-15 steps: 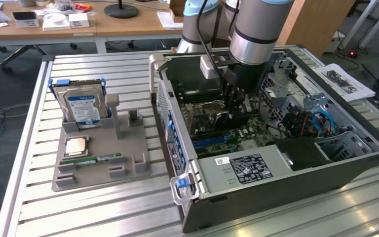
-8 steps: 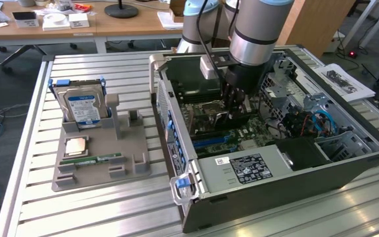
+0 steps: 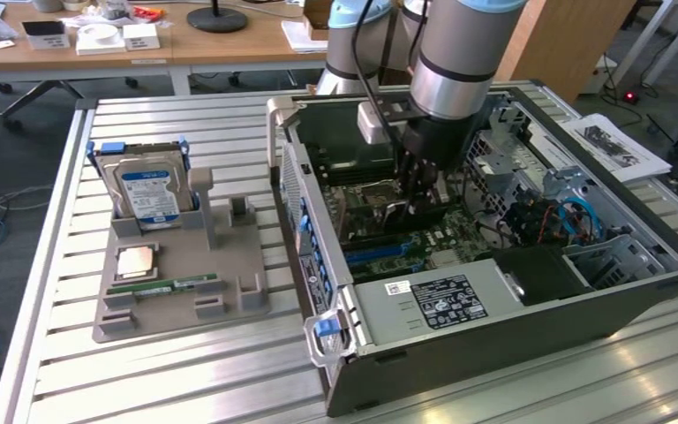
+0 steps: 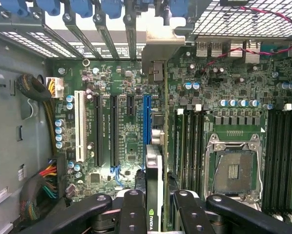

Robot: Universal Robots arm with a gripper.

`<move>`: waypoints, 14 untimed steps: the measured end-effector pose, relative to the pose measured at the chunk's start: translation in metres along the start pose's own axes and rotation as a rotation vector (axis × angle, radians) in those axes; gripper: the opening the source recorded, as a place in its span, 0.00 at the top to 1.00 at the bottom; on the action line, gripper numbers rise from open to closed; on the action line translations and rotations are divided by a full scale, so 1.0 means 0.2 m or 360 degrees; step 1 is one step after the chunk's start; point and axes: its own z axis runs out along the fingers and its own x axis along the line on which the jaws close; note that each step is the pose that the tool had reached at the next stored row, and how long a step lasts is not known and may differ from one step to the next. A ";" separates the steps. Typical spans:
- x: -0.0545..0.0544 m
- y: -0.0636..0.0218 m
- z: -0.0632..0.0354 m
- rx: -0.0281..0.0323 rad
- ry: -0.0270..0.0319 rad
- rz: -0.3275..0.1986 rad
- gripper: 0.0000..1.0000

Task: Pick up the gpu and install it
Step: 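Insert the gpu into the slot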

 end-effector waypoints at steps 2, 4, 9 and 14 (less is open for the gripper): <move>0.00 0.000 0.003 -0.00001 0.00002 0.0000 0.73; 0.00 0.000 0.004 0.00000 0.00000 0.0000 0.73; 0.03 0.003 0.003 0.00000 -0.00001 0.0000 0.73; 0.04 0.003 0.003 0.00000 -0.00002 0.0000 0.73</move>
